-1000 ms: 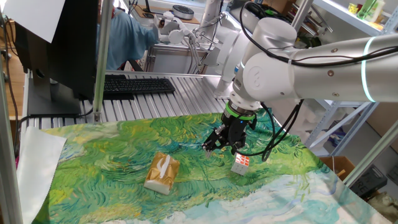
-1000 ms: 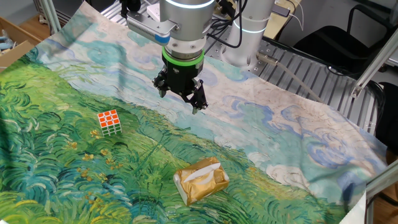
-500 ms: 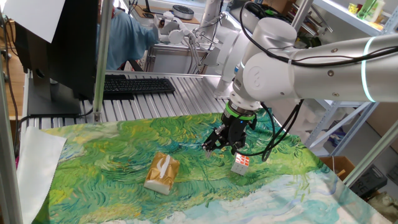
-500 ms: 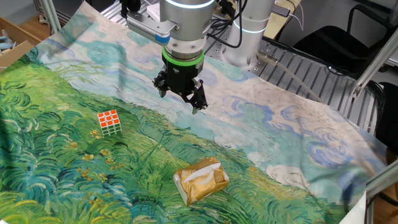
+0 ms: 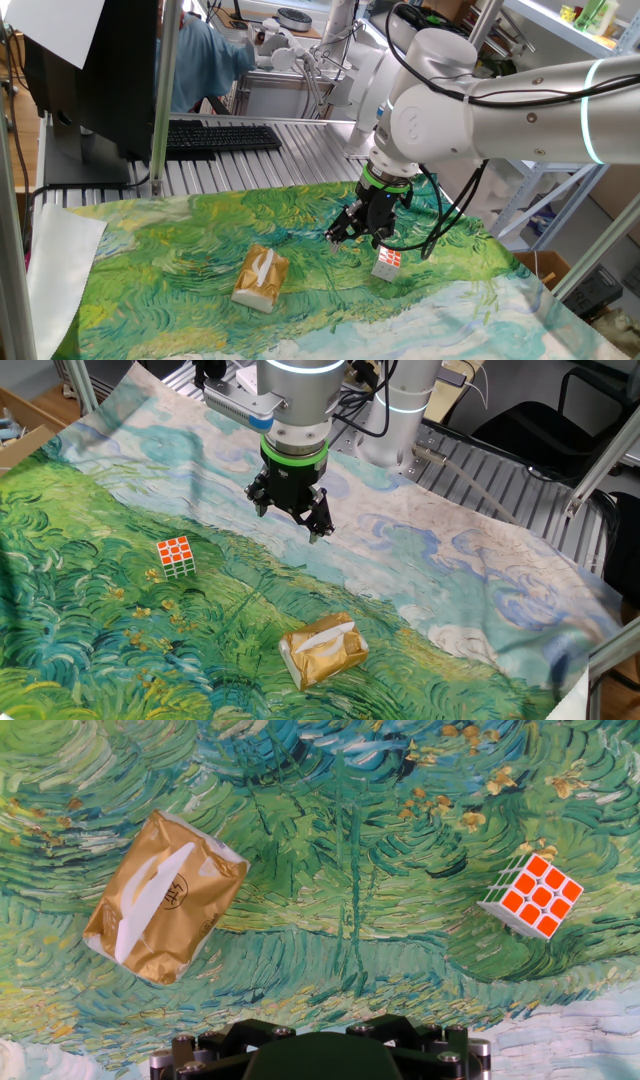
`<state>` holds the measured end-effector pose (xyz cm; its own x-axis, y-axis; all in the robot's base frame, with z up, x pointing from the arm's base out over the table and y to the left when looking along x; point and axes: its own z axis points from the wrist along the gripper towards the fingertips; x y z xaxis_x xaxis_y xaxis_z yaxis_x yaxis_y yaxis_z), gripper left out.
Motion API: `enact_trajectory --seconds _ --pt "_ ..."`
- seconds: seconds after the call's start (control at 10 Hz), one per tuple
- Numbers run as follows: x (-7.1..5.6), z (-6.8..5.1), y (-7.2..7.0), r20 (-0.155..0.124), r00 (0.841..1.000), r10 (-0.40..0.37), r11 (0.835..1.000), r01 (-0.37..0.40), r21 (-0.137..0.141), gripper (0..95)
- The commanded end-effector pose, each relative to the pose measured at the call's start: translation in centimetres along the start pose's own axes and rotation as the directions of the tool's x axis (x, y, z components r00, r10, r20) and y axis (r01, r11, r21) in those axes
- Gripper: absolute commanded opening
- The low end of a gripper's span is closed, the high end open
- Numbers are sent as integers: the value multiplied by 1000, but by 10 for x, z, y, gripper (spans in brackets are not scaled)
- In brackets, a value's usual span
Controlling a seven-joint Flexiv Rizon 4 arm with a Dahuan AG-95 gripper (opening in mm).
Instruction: Pull out a napkin
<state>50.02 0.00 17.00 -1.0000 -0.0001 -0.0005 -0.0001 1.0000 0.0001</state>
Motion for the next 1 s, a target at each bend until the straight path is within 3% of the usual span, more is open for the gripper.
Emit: enact_trajectory --seconds 0.1,0.2,1.0 --pt "0 0 0 -1 1000 0 1000 0 0 950" --pt "0 0 0 8 958 288 957 -288 23 0" --pt "0 0 0 5 958 288 957 -288 20 0"
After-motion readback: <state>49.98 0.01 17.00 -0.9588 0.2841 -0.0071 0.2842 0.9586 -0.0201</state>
